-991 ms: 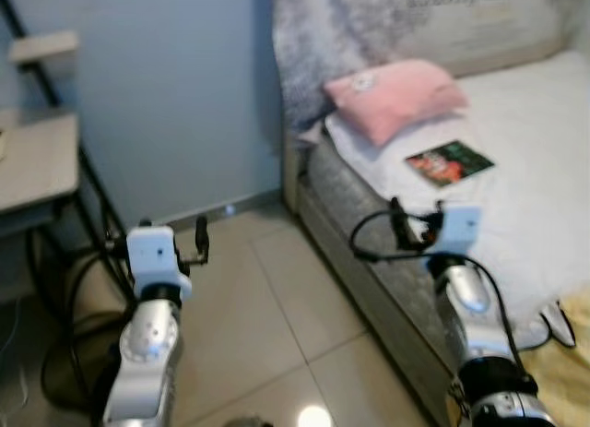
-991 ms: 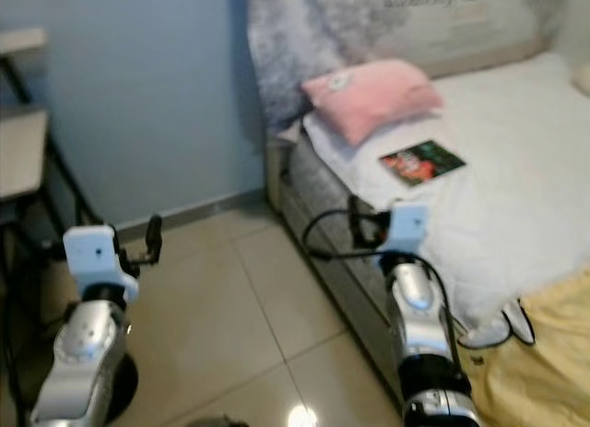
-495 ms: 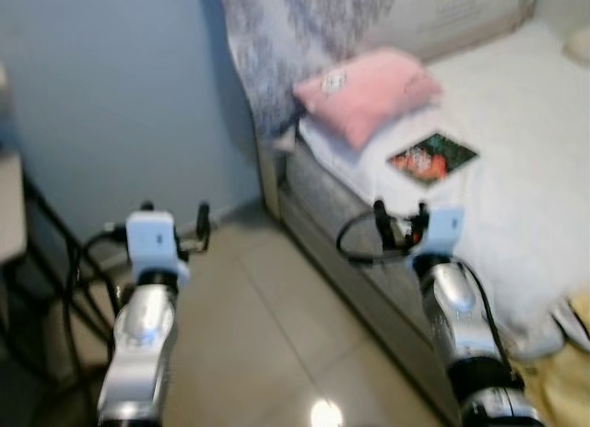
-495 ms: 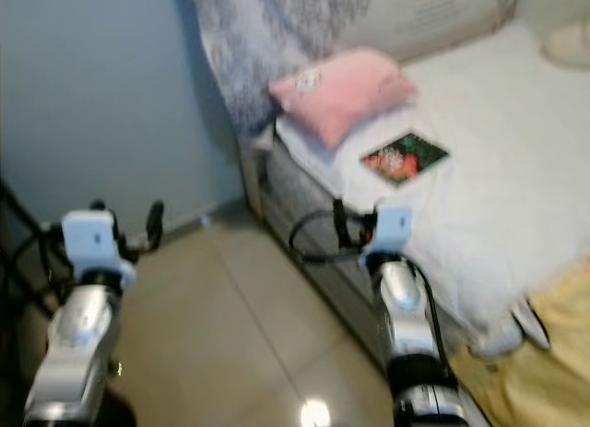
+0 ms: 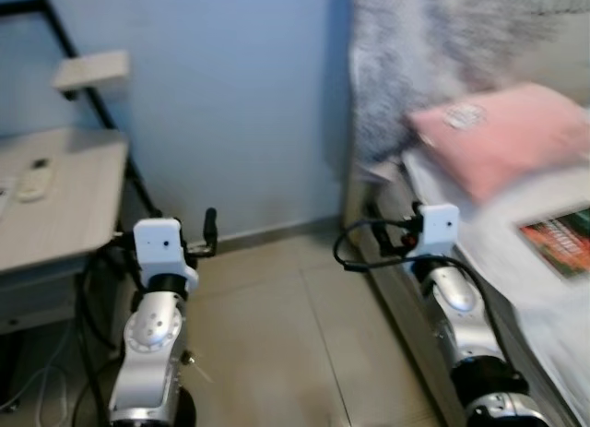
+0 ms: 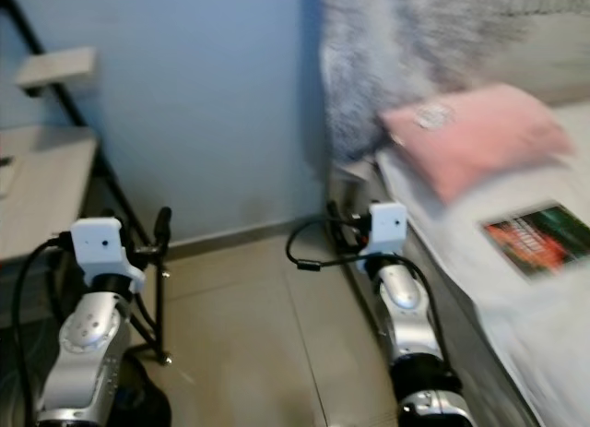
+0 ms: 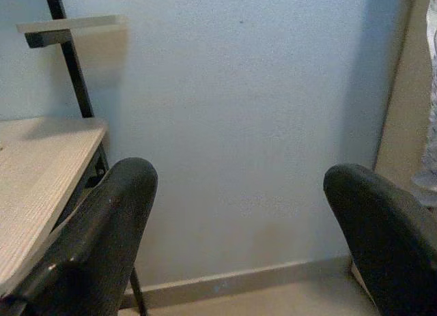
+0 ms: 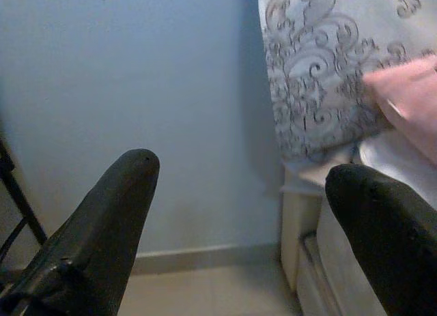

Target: Clean up the room

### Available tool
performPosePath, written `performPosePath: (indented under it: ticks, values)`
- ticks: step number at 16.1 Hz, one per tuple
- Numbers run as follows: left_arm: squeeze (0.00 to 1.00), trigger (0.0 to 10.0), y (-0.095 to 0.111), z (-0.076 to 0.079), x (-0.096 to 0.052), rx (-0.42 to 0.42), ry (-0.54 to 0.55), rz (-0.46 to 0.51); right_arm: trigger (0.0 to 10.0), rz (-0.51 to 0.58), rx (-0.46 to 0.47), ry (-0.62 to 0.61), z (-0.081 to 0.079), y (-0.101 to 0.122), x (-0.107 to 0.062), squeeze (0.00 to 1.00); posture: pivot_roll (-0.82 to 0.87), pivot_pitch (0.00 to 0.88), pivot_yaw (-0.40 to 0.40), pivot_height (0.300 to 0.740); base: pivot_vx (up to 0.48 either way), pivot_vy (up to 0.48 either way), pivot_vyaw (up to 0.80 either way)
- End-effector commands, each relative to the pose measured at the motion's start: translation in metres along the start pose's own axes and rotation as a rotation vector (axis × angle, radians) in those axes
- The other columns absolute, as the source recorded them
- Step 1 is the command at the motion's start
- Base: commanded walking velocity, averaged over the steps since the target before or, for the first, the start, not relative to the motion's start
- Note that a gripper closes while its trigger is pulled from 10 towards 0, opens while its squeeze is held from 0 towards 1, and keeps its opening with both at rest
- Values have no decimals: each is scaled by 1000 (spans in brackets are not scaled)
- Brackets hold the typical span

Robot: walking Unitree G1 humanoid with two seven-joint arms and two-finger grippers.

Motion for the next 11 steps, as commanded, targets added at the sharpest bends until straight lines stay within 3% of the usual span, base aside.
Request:
performPosePath:
  ticks: [1,6,11]
  values:
    - [0,10000,-1,4,-3,-6,1,-4,10000,-5,-3,-11,6,1,-1,0,-57,0,55,740,472,0,600]
    - [0,10000,-9,-7,-3,37,37,-43,10000,-35,-9,-39,7,-5,0,0,-43,0,49,740,0,0,461]
    - [0,10000,-2,2,-2,31,-28,-15,10000,-51,-30,-71,12,-8,1,0,-47,0,54,740,437,0,0]
Point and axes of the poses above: a point about 5 cm out from each wrist's last joint towards the gripper, its own x axis pointing out of the wrist towards the gripper, its own y axis along the axis of the wrist's last joint, z = x × y, the point moved 6 cm from there along x, pointing out of the wrist towards the gripper, and after that the axes turned 4 degrees about x, right-handed, at the moved point
